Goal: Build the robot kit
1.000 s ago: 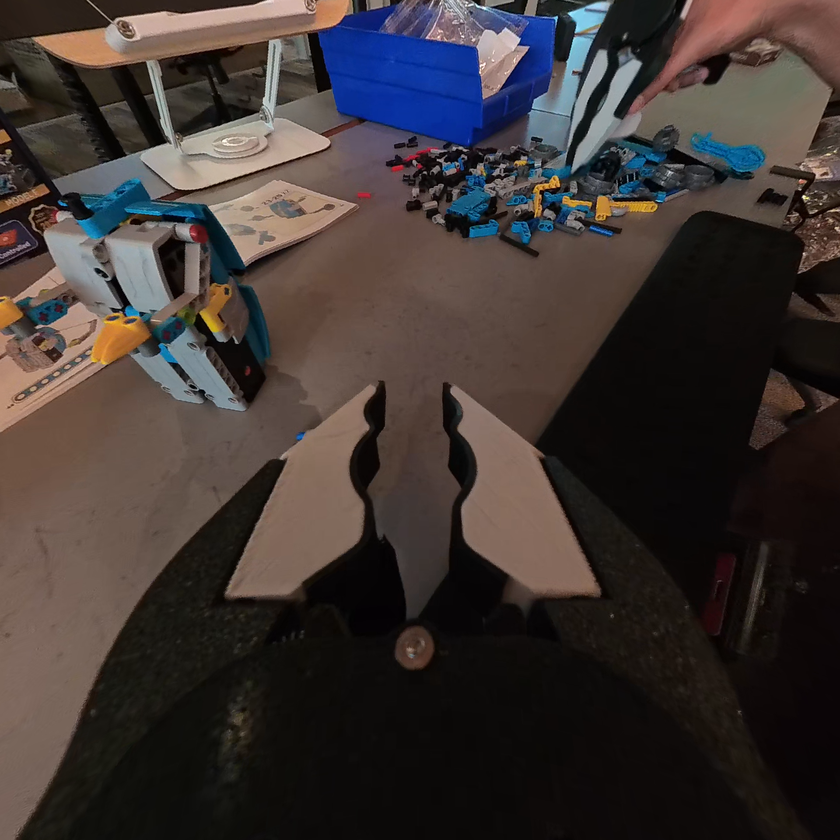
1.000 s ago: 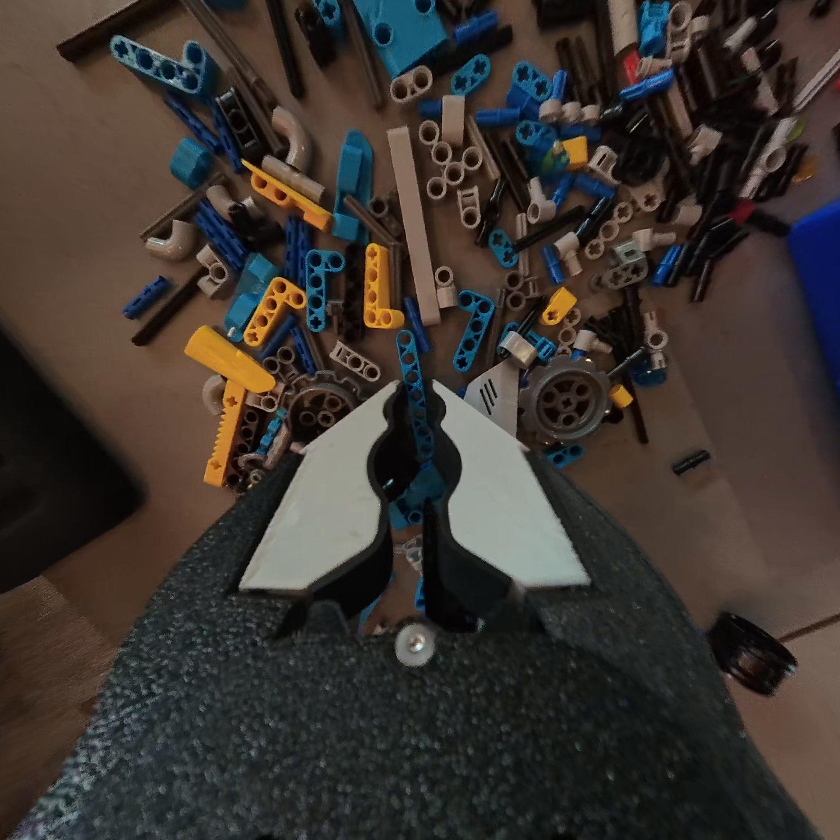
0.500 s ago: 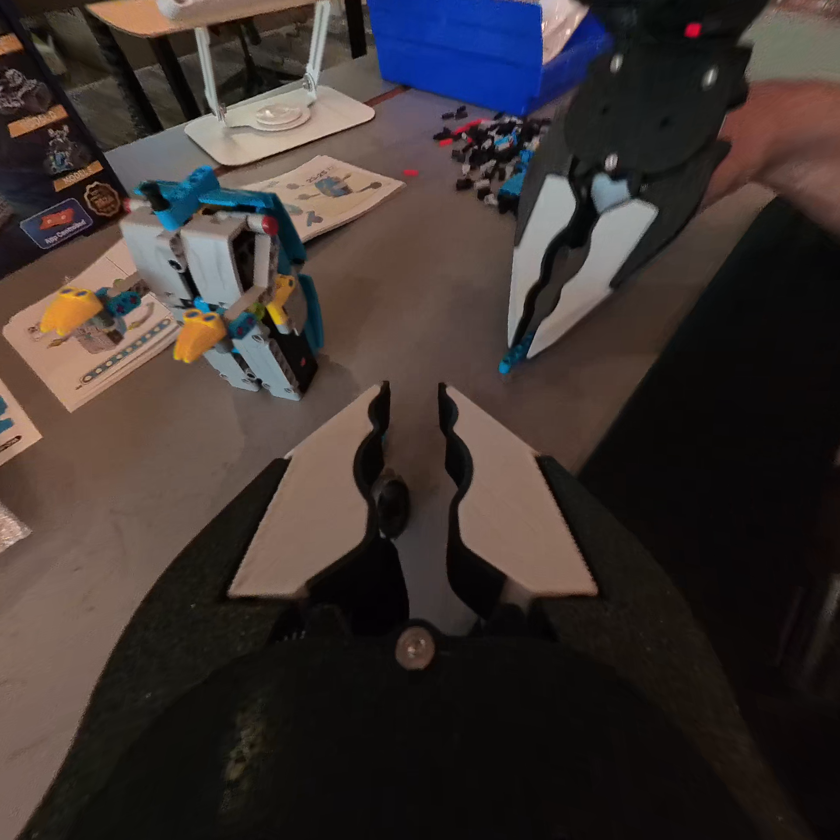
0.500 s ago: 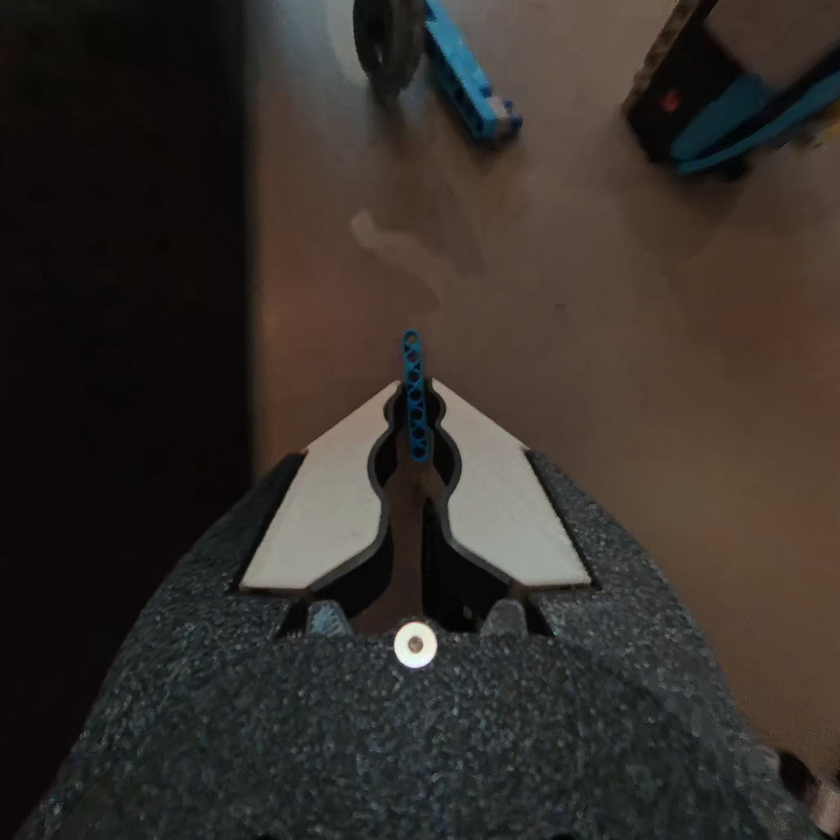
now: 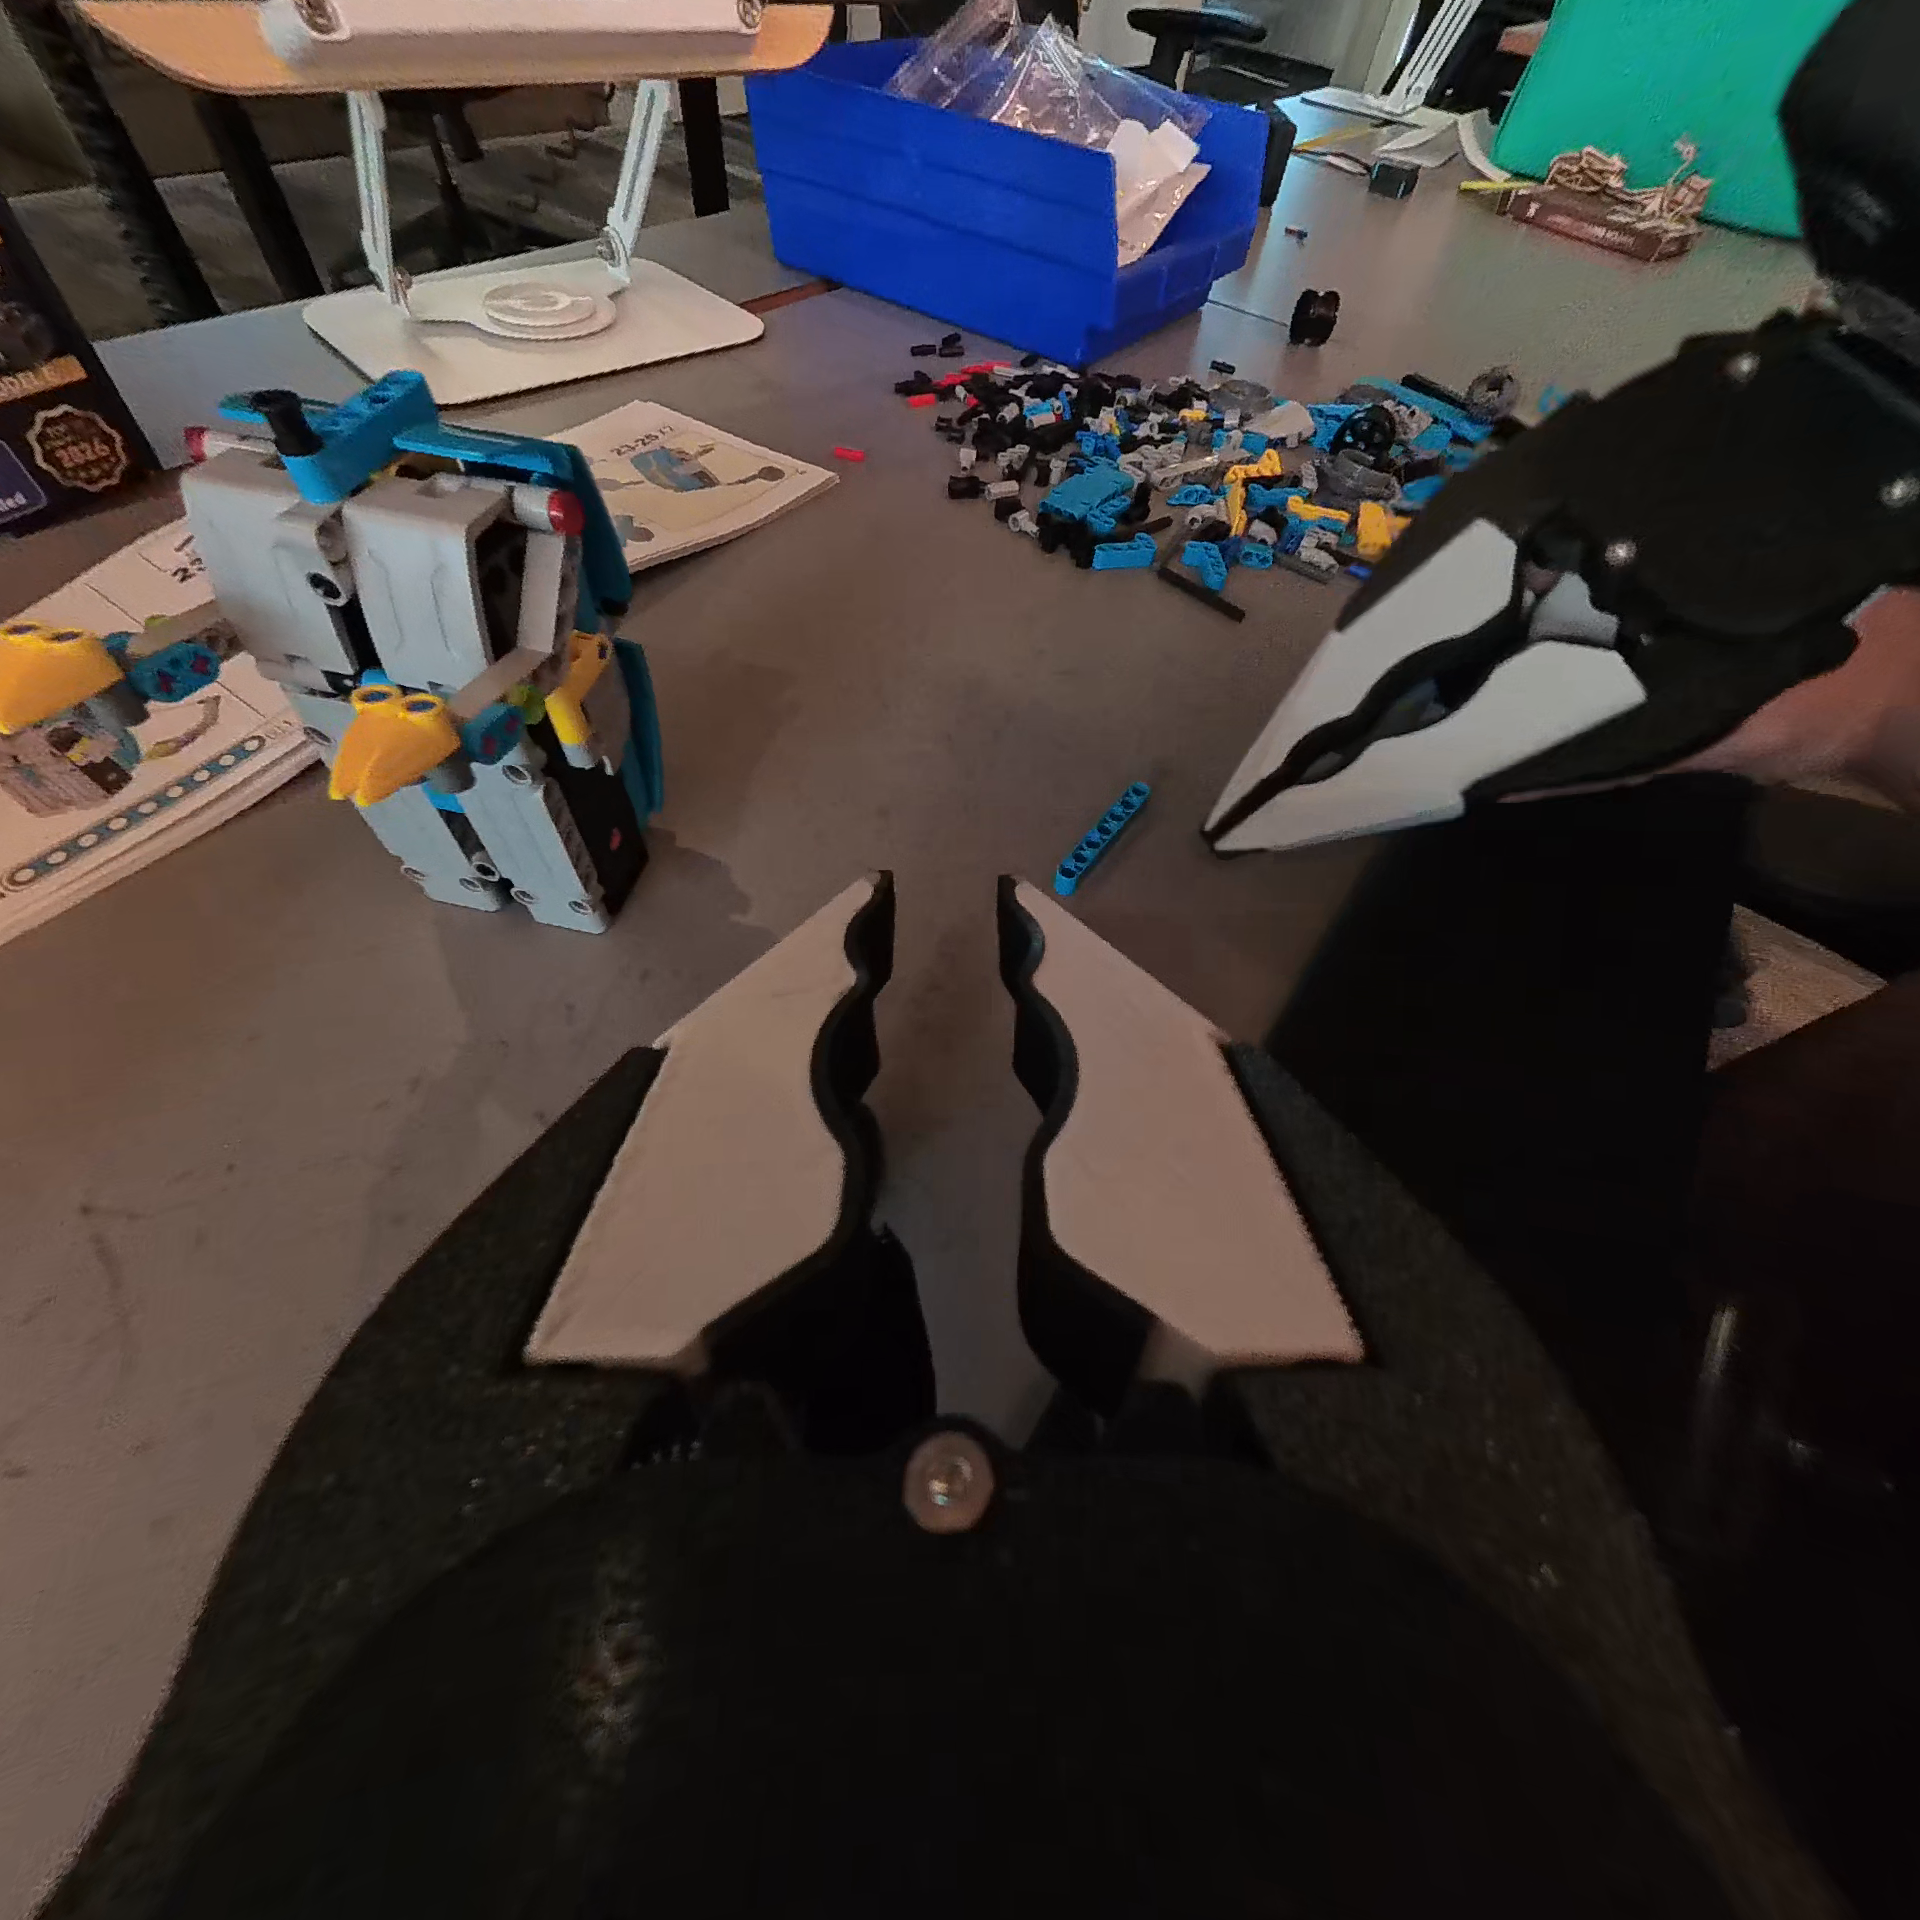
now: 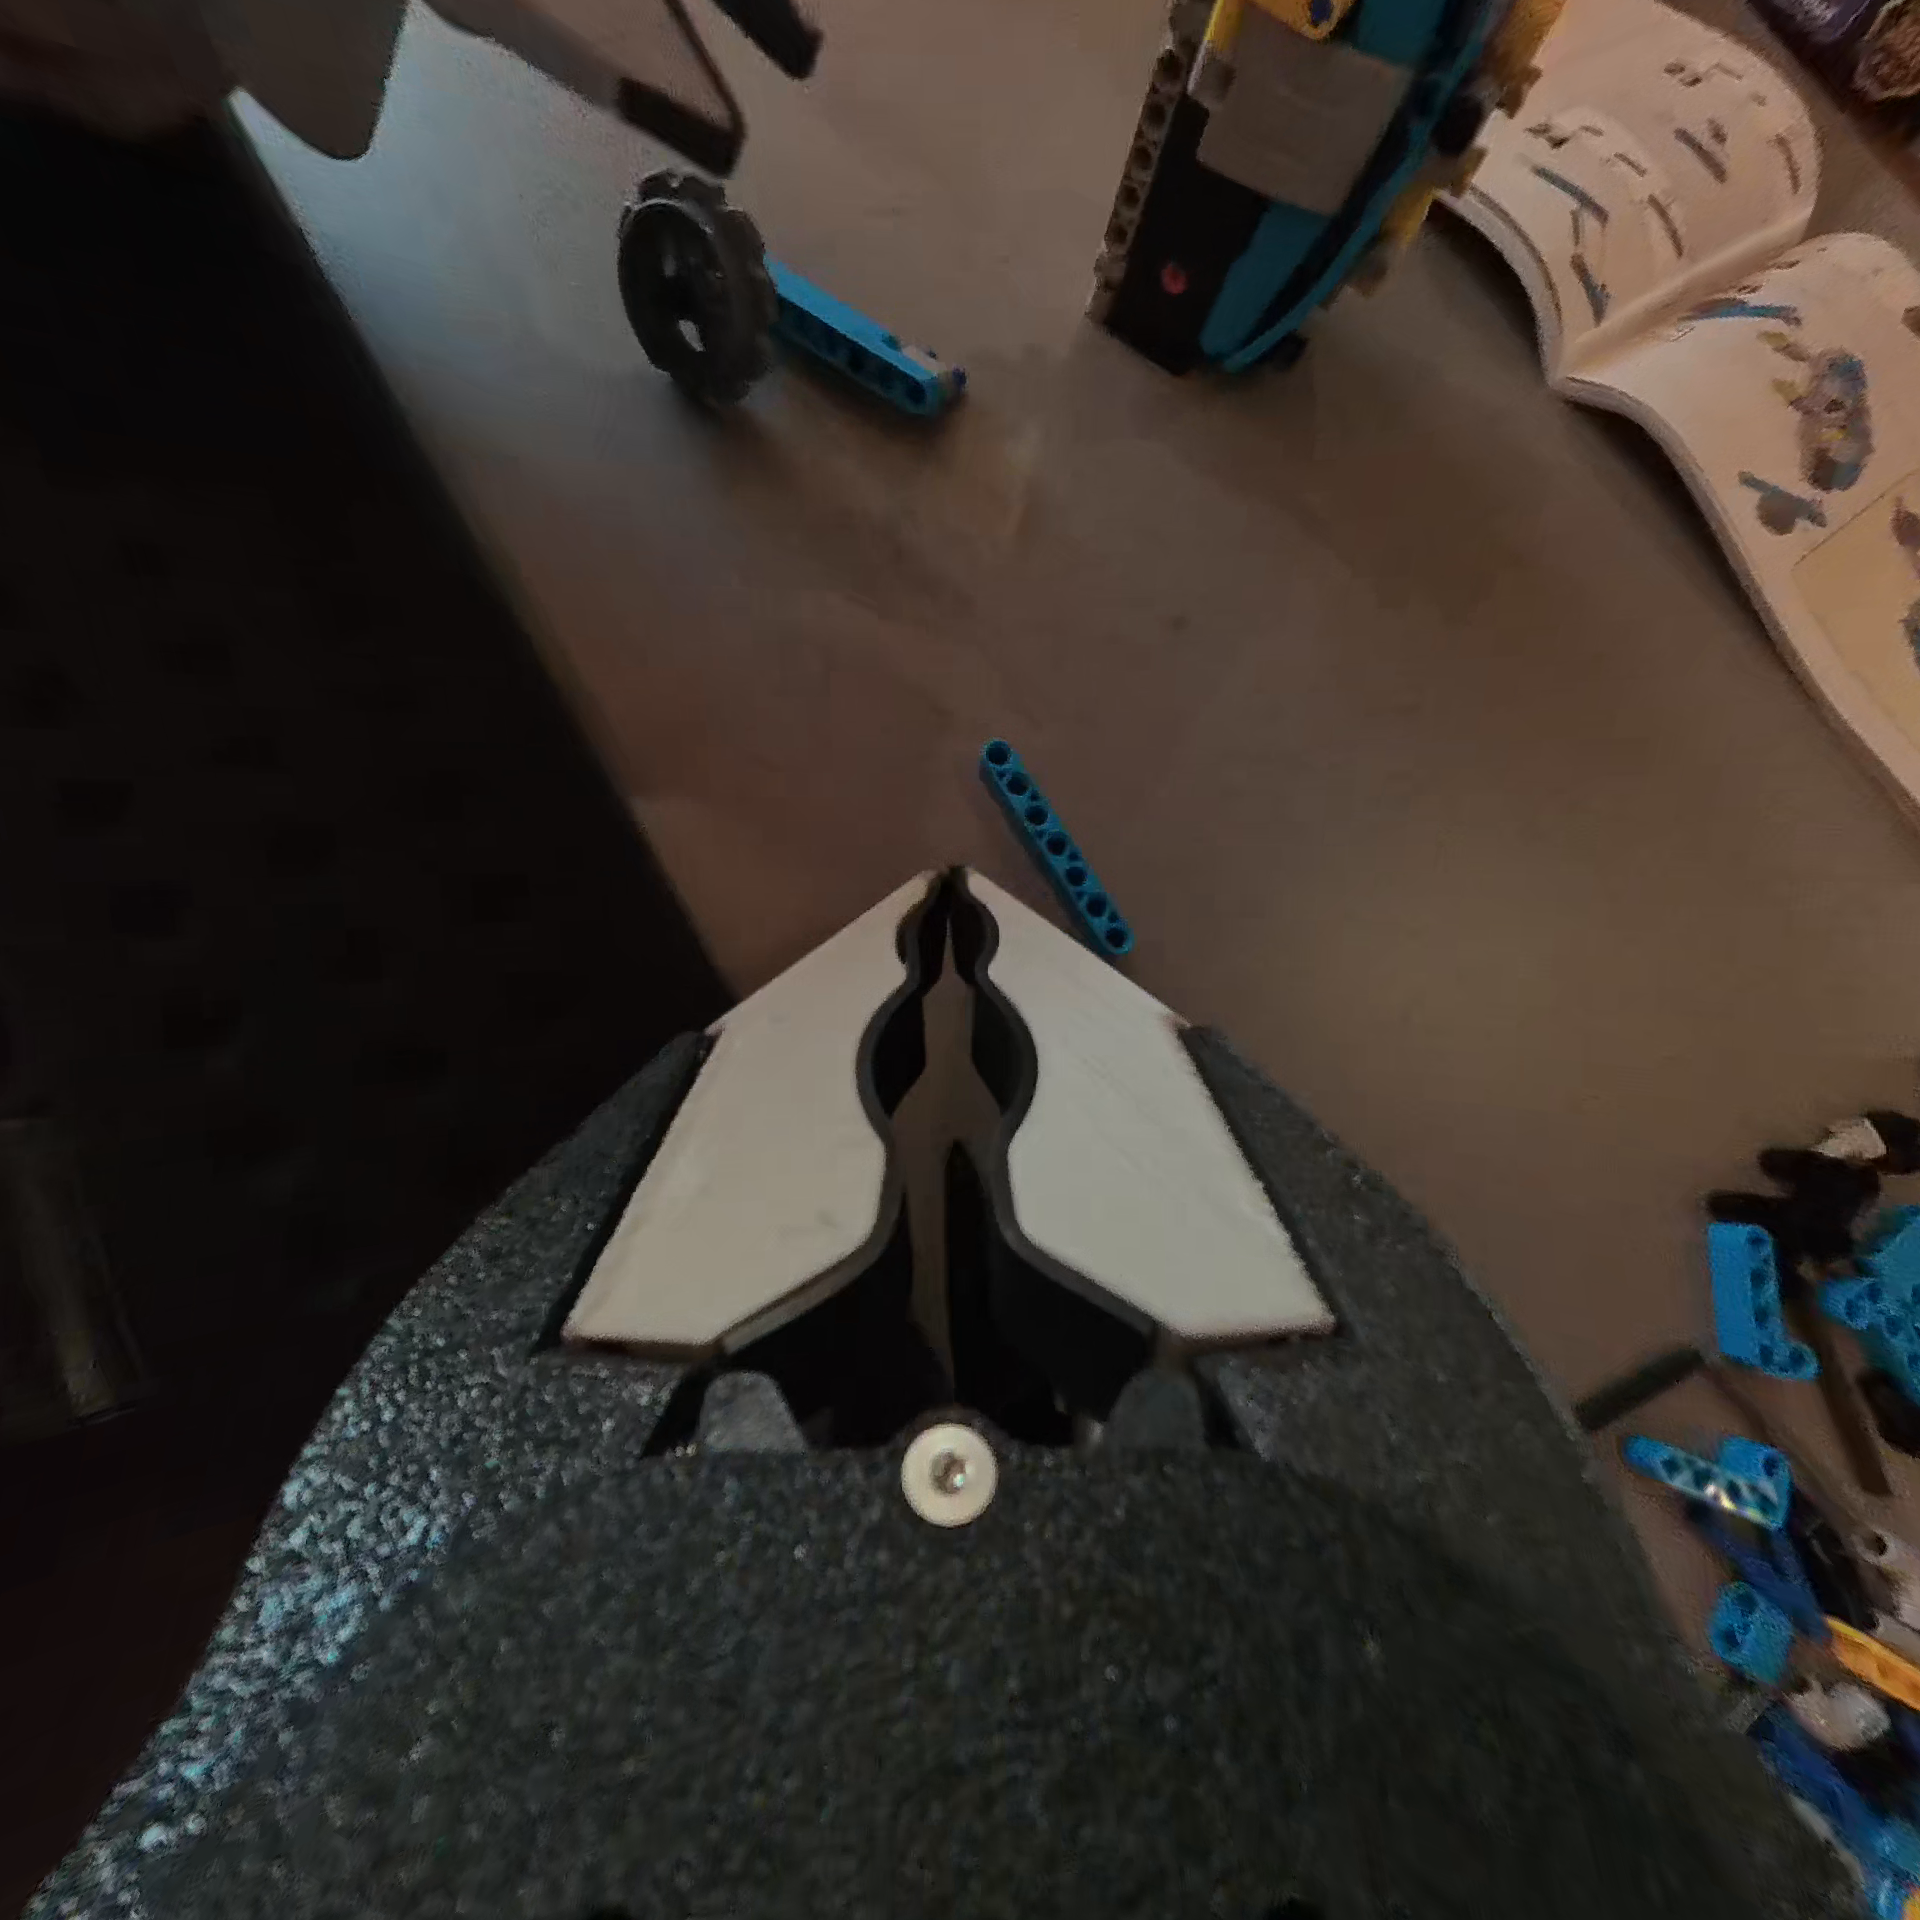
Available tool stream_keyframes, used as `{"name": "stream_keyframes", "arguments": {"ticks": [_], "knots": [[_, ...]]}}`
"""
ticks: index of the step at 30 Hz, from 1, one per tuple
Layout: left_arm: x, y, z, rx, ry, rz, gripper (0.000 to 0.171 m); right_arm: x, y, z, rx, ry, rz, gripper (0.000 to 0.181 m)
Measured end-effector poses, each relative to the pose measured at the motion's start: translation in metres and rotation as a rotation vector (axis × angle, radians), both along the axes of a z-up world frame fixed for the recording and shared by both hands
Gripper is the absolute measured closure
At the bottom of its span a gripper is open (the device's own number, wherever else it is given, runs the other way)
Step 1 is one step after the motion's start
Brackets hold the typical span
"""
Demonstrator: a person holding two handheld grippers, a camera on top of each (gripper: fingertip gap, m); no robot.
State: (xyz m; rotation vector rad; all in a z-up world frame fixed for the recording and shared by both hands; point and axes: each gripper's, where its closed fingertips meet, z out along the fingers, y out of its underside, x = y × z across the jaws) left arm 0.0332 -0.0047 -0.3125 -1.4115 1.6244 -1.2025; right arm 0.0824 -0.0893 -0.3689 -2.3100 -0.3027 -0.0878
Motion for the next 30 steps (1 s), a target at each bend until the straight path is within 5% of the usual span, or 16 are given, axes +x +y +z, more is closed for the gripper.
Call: {"name": "stream_keyframes", "arguments": {"ticks": [8,30], "knots": [[-0.001,-0.003,0.001,0.032,-0.012,-0.005,0.152,0.009,0.002,-0.010,0.001,-0.235,-0.047,0.181],[-0.002,-0.006,0.002,0.089,-0.029,-0.003,0.153,0.023,-0.003,-0.009,-0.001,-0.227,-0.097,0.181]]}}
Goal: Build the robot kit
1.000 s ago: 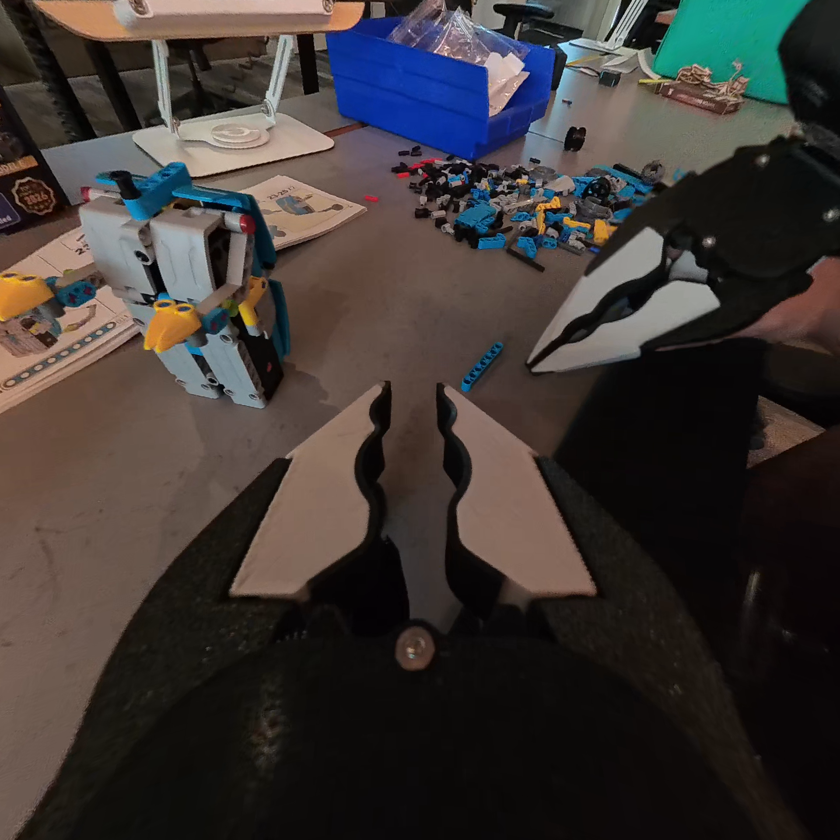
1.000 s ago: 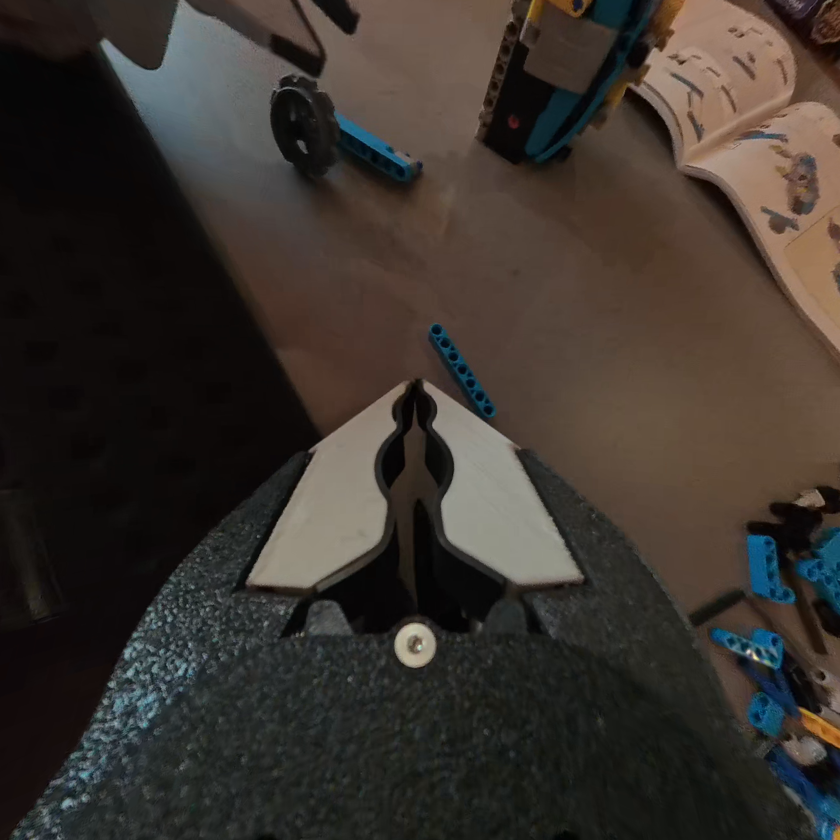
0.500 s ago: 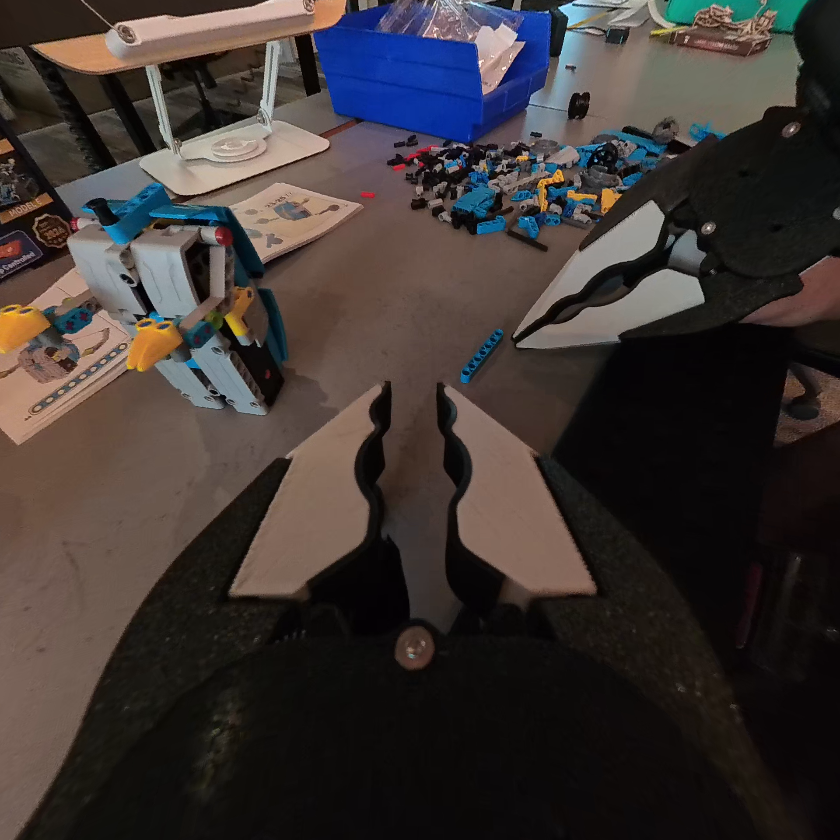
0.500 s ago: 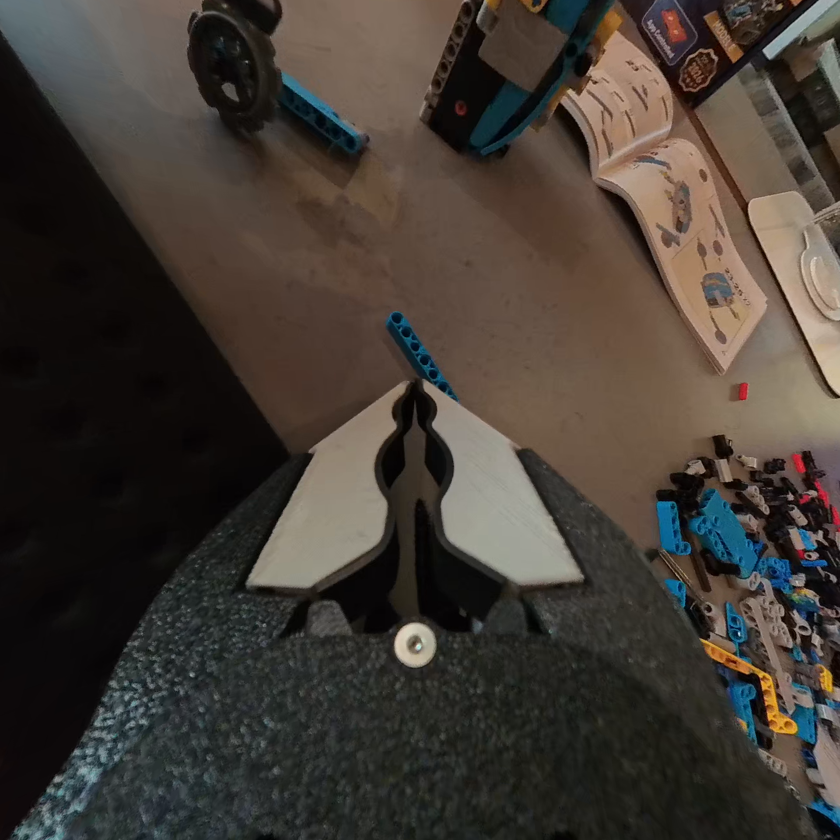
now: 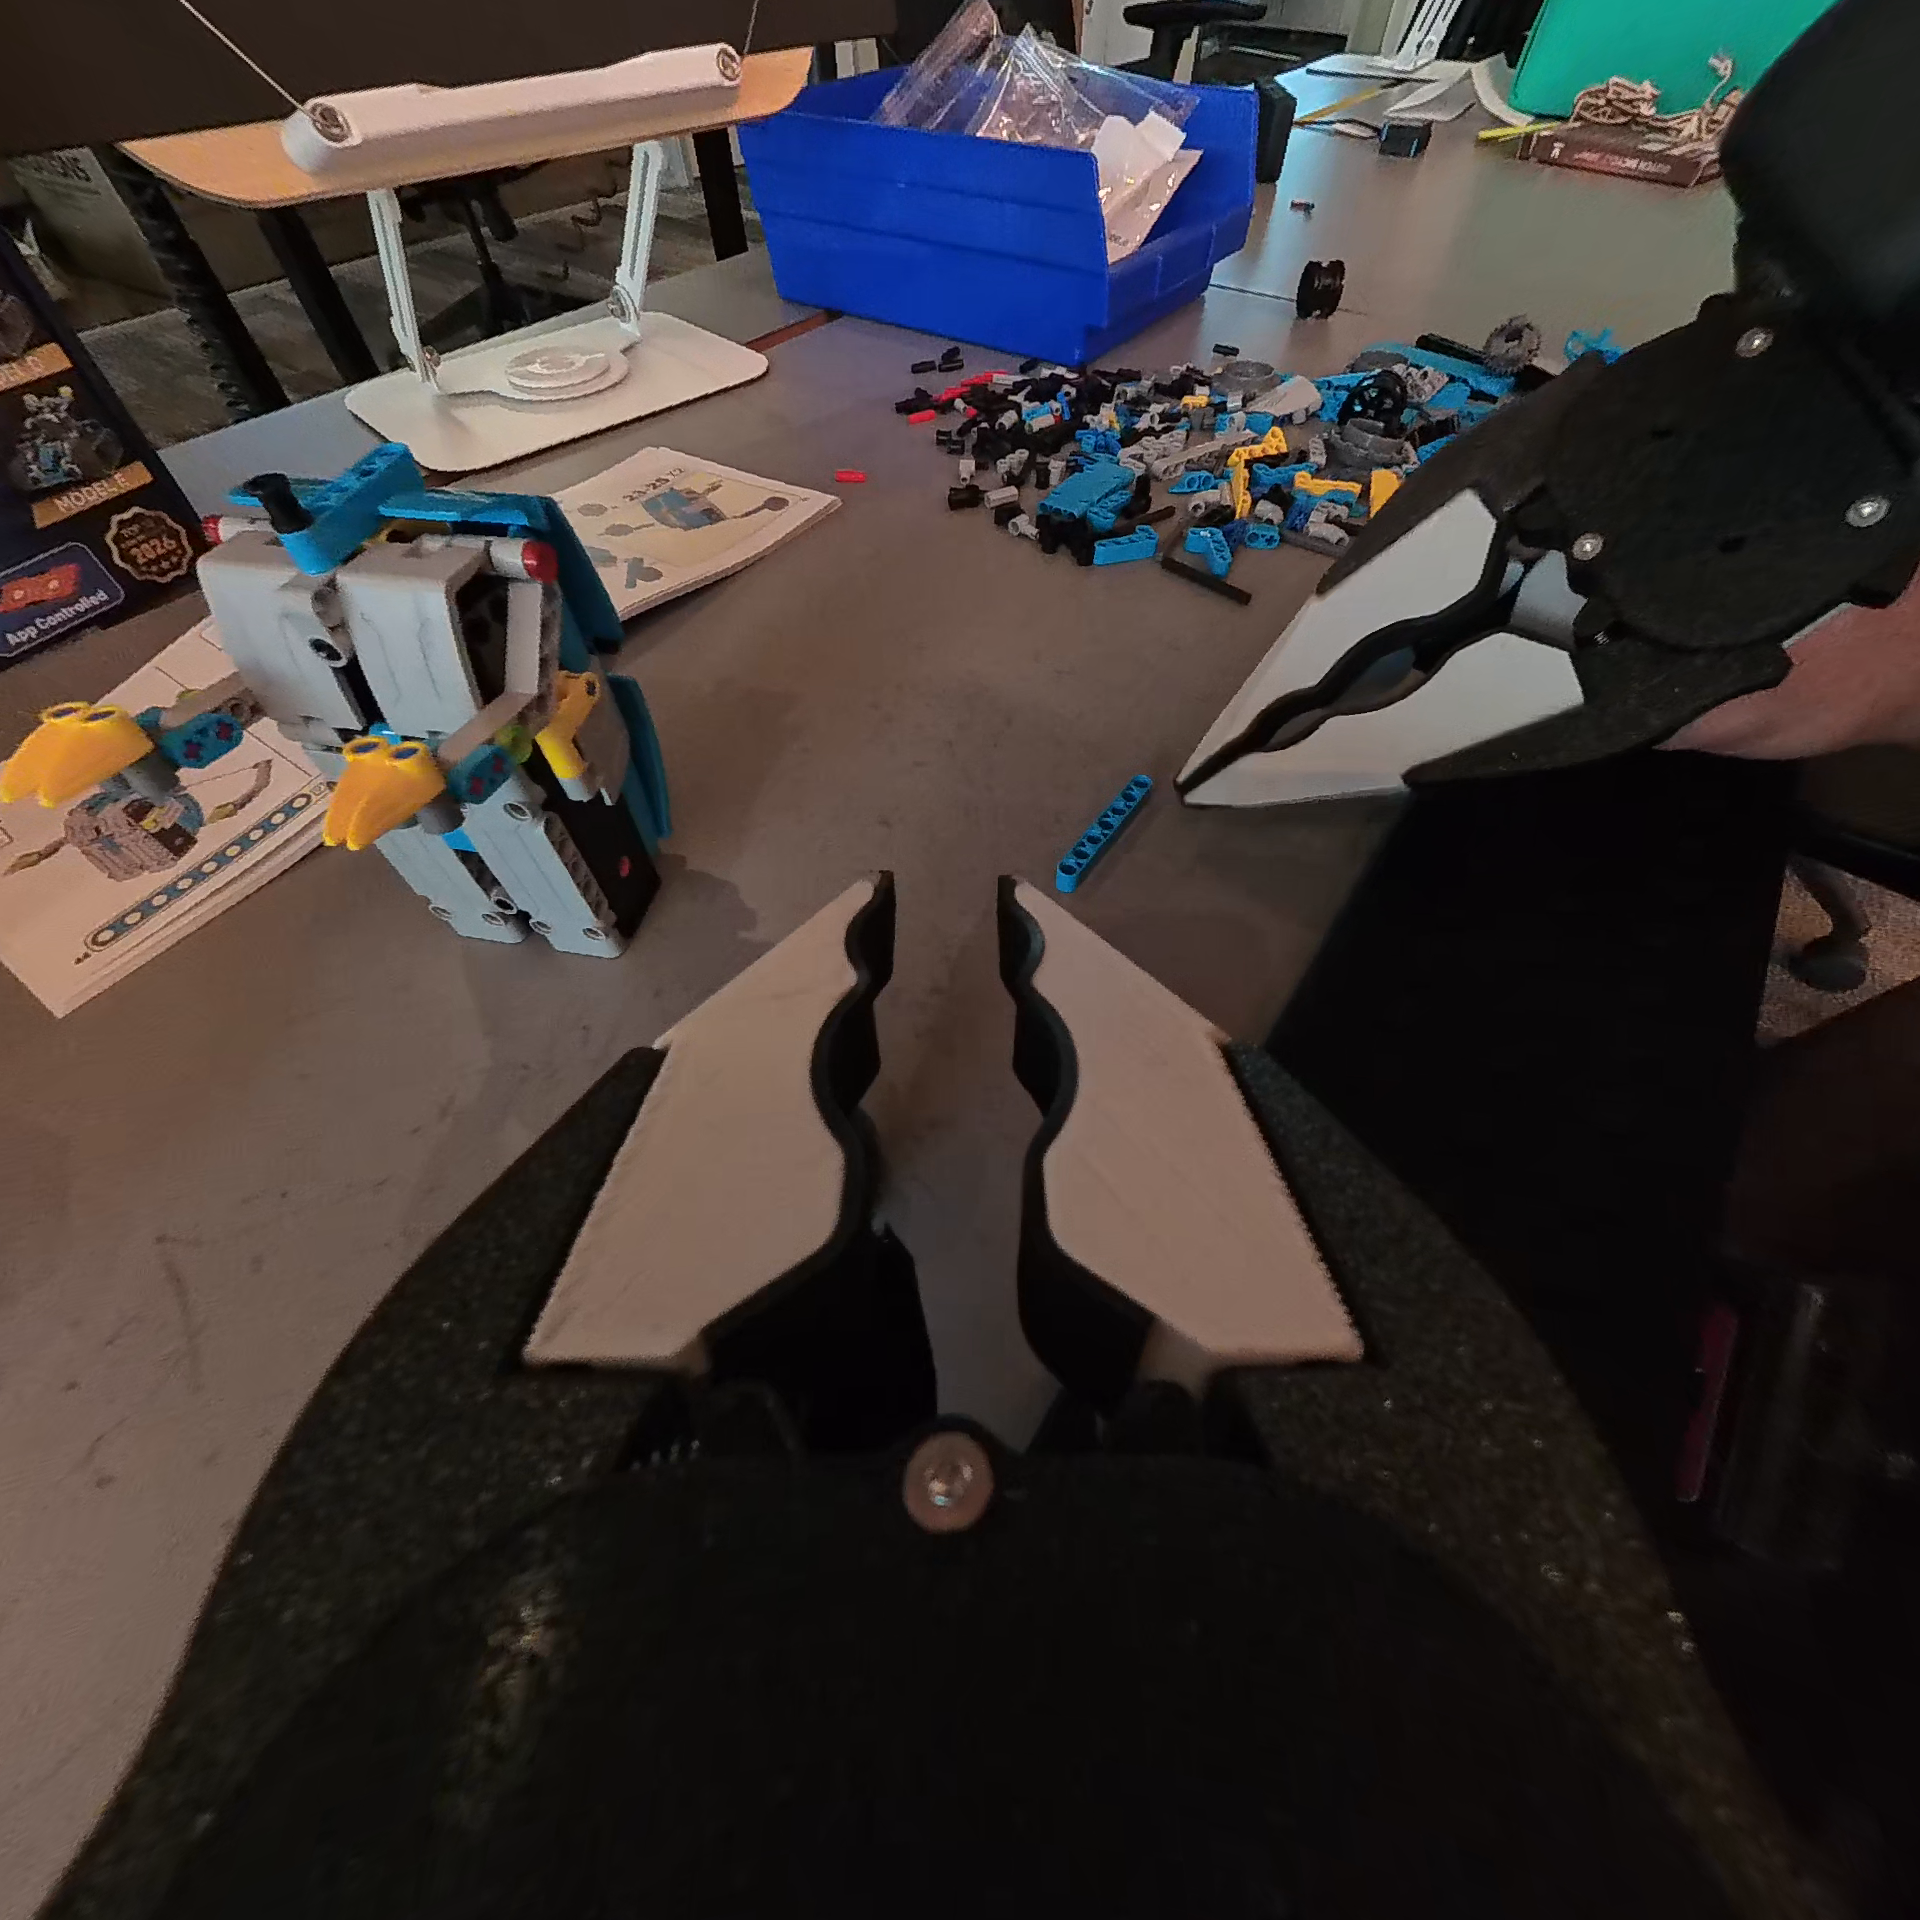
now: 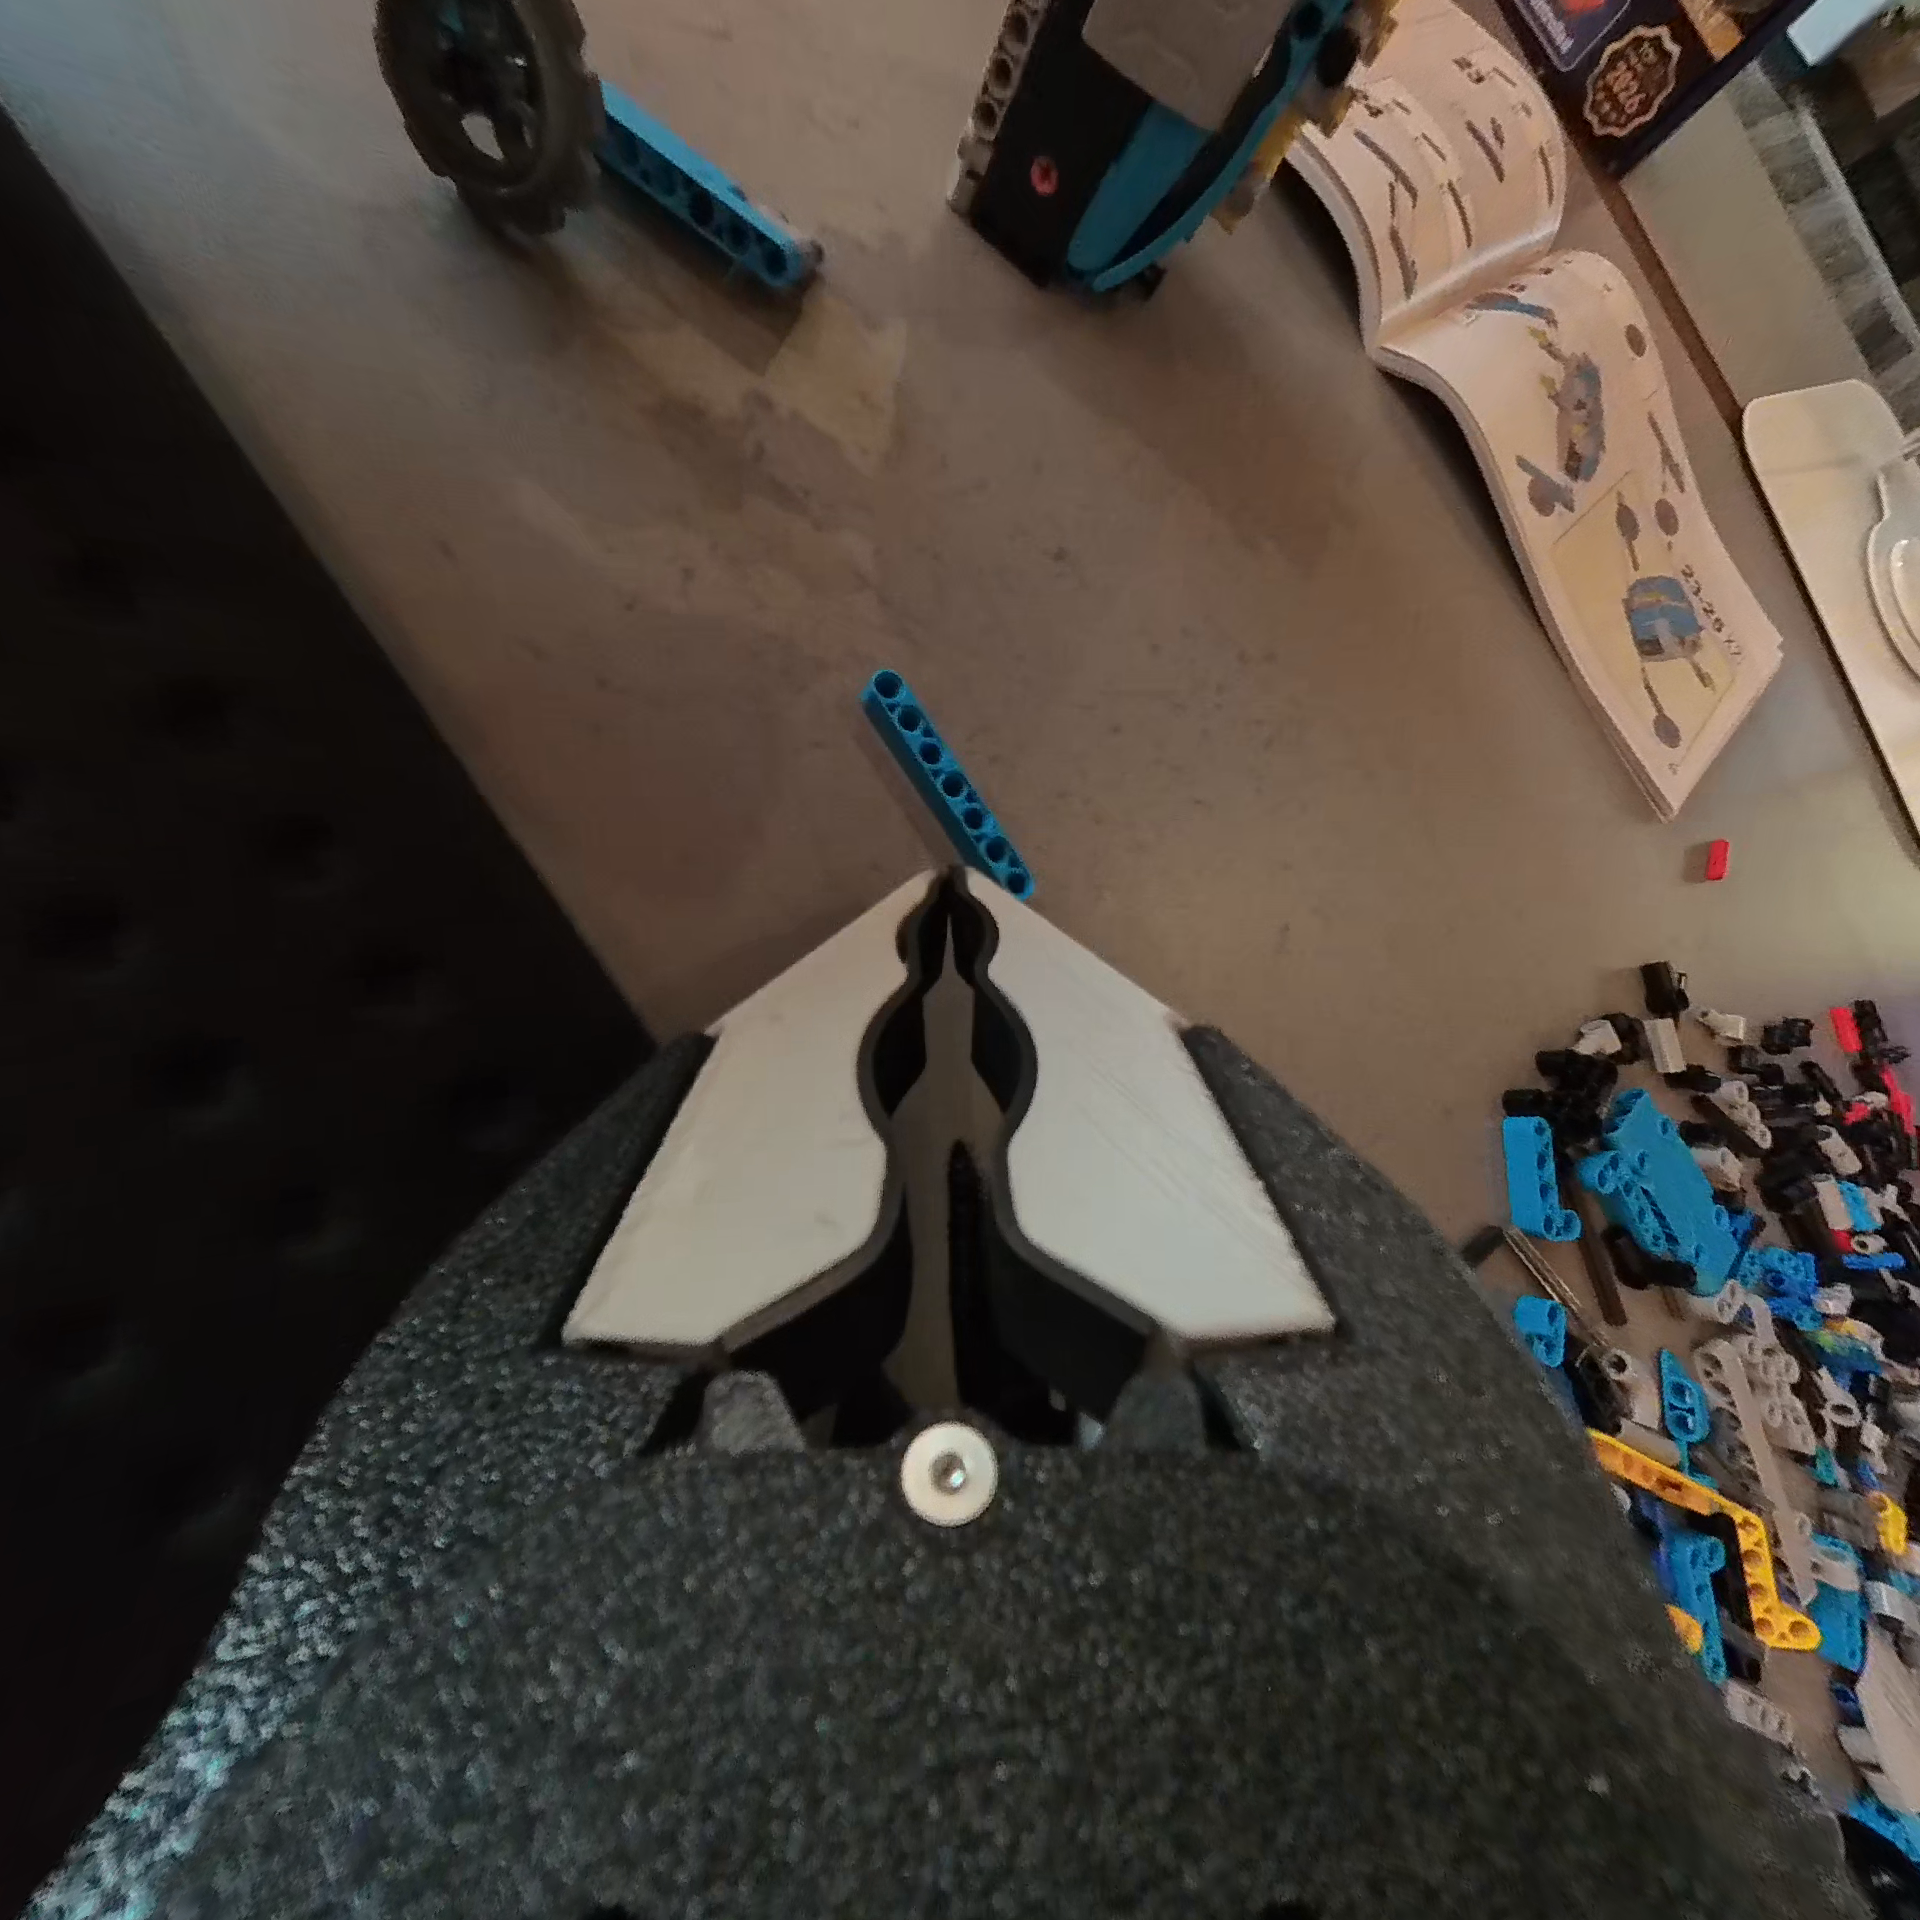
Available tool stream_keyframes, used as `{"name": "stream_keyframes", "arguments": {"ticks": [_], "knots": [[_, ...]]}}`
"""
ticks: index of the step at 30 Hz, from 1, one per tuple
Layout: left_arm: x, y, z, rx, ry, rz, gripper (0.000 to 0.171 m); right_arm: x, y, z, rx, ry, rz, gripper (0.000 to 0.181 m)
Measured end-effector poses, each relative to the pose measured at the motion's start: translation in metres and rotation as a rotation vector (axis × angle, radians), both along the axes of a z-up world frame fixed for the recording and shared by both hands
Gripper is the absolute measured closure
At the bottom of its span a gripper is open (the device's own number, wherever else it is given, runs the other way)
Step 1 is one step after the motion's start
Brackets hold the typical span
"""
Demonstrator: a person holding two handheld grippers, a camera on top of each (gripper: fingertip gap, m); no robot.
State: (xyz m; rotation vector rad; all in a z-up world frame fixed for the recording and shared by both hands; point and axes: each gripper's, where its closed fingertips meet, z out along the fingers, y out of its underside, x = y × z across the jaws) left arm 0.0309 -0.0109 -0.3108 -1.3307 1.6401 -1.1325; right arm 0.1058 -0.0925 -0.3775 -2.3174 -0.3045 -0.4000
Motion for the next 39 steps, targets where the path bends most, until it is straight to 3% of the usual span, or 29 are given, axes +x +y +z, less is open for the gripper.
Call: {"name": "stream_keyframes", "arguments": {"ticks": [4,7,9,13,17,21,26,35,39], "knots": [[0.000,0.000,0.000,0.001,0.001,0.000,0.152,0.010,-0.005,0.011,0.048,0.038,-0.025,0.181],[0.001,0.000,-0.001,-0.001,0.007,0.001,0.152,0.054,-0.032,0.038,0.160,0.105,-0.143,0.181],[0.001,0.001,-0.002,-0.008,0.016,0.005,0.152,0.115,-0.072,0.054,0.216,0.111,-0.320,0.180],[0.002,0.003,-0.003,-0.017,0.022,0.010,0.152,0.200,-0.165,0.060,0.253,0.192,-0.590,0.146],[0.002,0.004,-0.004,-0.012,0.021,0.019,0.152,0.230,-0.239,0.055,0.185,0.120,-0.698,0.149],[0.005,0.002,-0.012,0.004,0.066,0.008,0.152,0.246,-0.283,0.049,0.156,0.202,-0.779,0.145],[0.006,-0.001,-0.019,0.006,0.114,-0.009,0.152,0.273,-0.287,0.045,0.079,0.207,-0.762,0.142],[0.001,0.009,0.001,-0.124,0.006,0.010,0.152,0.325,-0.212,0.028,0.036,0.400,-0.627,0.147],[-0.003,0.017,0.011,-0.202,-0.054,0.025,0.152,0.337,-0.202,0.009,-0.059,0.432,-0.625,0.149]]}}
